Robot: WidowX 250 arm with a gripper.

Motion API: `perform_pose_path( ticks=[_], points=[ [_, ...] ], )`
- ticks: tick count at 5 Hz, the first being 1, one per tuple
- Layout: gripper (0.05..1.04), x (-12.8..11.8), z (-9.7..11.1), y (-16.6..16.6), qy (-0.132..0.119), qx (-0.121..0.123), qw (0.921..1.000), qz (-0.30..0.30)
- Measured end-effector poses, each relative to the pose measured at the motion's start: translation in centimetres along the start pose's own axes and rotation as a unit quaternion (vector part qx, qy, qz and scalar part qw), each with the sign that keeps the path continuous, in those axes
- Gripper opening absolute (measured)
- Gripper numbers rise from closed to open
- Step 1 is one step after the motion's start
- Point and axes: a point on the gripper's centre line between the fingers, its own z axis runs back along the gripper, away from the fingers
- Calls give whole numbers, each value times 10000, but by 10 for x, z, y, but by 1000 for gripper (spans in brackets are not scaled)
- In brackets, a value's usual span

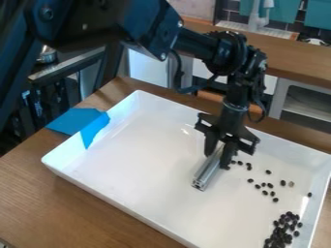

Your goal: Sweep into pile

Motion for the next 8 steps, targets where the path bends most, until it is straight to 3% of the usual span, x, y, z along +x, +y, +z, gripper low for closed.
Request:
perform_pose_path(
  ticks=[1,3,4,6,7,8],
  points=[
    [354,0,1,-4,-48,-40,10000,-18],
    [354,-12,10,-62,18,-370,9989,-296],
    [354,-16,12,-67,144,-450,9984,-321],
    [354,-19,15,-85,101,-658,9964,-520],
    [354,-20,29,-66,207,-880,9948,-469],
    [354,-11,55,-24,142,-1109,9936,-126]
  ],
)
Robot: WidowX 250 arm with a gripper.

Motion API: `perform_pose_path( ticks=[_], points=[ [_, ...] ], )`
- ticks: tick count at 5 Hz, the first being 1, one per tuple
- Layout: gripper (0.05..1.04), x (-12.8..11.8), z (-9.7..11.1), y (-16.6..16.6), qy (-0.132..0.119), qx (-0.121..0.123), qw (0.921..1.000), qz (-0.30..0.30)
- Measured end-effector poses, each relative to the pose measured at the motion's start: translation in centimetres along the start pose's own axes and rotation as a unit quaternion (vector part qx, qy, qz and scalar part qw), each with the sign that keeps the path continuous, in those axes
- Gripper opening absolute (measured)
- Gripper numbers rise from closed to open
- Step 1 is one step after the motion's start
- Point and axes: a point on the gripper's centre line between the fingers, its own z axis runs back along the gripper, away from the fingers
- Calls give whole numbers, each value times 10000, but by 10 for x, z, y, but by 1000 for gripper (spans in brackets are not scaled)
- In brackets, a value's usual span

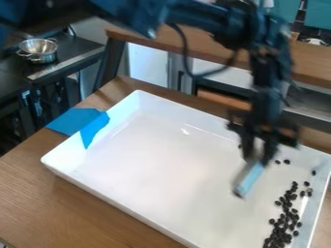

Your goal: Sweep into pile

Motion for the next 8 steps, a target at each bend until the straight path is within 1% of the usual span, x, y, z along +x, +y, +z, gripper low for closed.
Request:
perform_pose_path(
  ticks=[1,2,3,4,5,6,7,8],
  points=[
    [354,5,27,52,-27,-152,9989,432],
    [354,14,47,78,-200,25,9976,655],
    [354,18,25,85,6,265,9969,737],
    [354,21,1,75,131,517,9958,751],
    [354,26,-16,55,129,714,9950,687],
    [354,30,-23,54,178,810,9936,770],
    [354,34,-26,50,178,831,9931,806],
    [354,33,-34,34,244,847,9937,698]
  ],
)
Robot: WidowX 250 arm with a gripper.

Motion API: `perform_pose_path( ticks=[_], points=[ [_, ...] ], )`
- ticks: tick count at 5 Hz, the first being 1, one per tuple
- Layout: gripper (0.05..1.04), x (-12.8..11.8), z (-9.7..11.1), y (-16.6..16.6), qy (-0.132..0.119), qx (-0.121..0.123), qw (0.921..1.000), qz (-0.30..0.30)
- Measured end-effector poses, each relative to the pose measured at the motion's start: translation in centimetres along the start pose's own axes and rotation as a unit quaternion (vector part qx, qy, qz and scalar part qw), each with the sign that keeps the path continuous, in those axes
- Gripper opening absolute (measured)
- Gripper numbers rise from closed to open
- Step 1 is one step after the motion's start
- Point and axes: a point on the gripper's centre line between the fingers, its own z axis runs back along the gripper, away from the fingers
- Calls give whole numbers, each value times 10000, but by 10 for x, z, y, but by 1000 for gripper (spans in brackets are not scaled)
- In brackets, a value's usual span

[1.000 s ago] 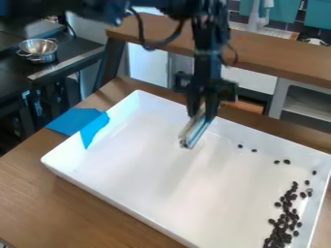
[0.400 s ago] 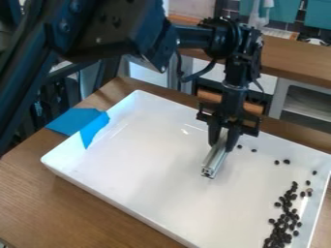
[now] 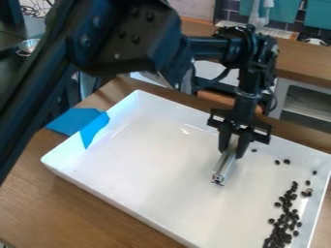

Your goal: Sweep into pile

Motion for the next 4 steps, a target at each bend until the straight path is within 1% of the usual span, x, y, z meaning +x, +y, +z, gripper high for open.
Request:
perform_pose_path(
  ticks=[2,3,4],
  points=[
    [354,-8,1,-25,151,-83,9997,-191],
    [354,-15,-1,-46,252,-190,9989,-355],
    [354,-17,-3,-60,255,-204,9986,-405]
  ],
)
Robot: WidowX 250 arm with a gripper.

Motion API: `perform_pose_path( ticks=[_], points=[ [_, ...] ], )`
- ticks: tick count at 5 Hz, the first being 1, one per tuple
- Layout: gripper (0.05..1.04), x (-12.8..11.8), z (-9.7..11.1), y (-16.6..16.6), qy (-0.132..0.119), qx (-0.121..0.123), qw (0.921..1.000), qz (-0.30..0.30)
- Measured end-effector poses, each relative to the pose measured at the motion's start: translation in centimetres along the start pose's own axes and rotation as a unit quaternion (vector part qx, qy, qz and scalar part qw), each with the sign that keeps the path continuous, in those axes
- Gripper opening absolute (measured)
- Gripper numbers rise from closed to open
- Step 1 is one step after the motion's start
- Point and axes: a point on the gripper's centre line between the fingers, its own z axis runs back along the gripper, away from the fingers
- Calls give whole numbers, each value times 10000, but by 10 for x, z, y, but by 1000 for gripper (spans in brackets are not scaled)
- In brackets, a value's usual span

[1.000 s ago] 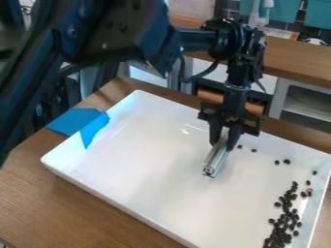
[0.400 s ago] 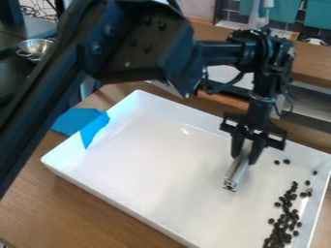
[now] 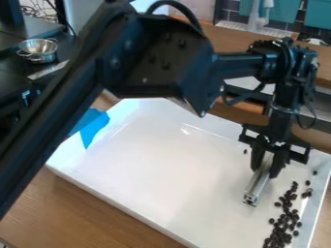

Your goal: Sweep into pile

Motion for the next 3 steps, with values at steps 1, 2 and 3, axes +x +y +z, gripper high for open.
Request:
perform_pose_path(
  ticks=[1,2,3],
  points=[
    [354,-1,-5,-7,37,-28,10000,-54],
    [354,-2,-6,-10,41,-122,9999,-94],
    [354,-16,2,2,259,-453,9984,-214]
  ],
)
